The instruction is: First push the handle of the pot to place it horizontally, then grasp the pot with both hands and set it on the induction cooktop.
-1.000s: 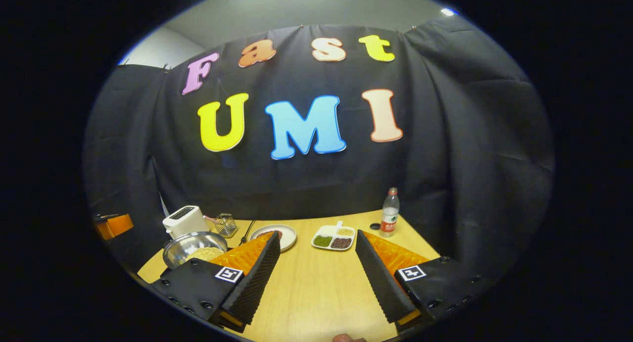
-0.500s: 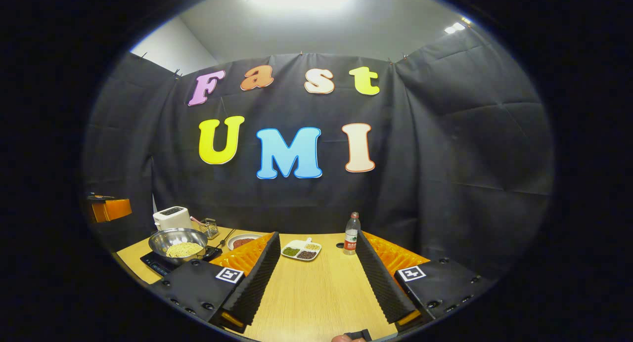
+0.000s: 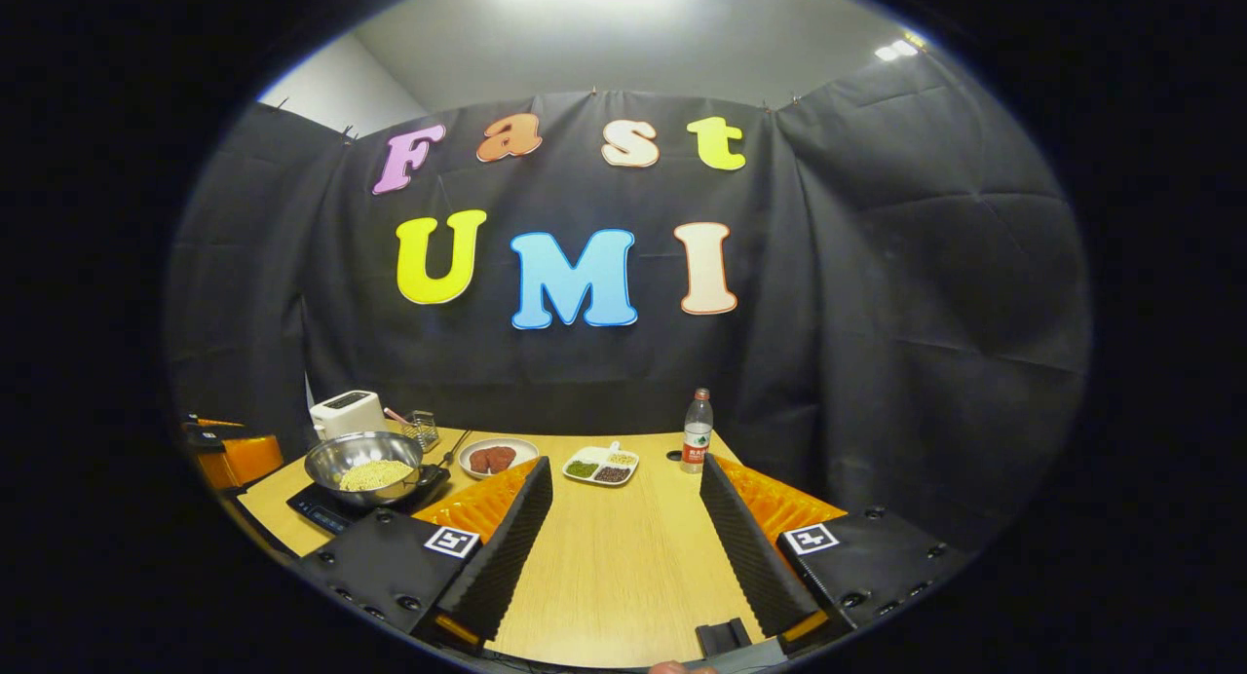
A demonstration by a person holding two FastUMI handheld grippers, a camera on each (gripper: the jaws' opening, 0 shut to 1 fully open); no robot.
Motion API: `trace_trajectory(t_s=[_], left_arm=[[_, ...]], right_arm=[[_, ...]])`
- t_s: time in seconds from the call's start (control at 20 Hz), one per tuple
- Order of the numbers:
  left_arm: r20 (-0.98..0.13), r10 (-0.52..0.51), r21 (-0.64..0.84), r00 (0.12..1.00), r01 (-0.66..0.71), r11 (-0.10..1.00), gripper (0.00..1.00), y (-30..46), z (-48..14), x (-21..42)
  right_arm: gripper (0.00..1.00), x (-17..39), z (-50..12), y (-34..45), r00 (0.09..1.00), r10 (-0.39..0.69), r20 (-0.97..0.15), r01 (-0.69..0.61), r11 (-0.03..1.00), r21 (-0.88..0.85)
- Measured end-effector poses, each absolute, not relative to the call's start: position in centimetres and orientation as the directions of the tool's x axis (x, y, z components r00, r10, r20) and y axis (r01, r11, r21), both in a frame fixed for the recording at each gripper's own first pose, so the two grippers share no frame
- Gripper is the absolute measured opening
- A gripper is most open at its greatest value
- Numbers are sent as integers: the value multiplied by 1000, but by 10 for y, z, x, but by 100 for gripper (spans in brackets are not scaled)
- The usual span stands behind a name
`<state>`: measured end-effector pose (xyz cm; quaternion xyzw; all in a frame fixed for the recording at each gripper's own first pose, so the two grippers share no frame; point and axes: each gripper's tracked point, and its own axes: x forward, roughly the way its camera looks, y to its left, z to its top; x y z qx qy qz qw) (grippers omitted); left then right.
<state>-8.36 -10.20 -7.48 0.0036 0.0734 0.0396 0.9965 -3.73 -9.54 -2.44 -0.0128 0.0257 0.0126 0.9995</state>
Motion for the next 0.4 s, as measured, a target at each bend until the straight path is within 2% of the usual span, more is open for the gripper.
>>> trace_trajectory(t_s=[0.2,0.25,0.4], left_arm=[[-69,41,6,997,-41,999,83,-87,-56,-87],[-64,36,5,997,-36,999,77,-82,-55,-85],[-53,39,-17,998,-40,999,76,-67,-57,-84]], right_arm=[[98,-51,-24,-82,1000,-1,-23,0,999,-42],[97,-53,-28,-79,1000,-7,-26,6,999,-36],[97,-54,-40,-73,999,-26,-45,24,999,-31]])
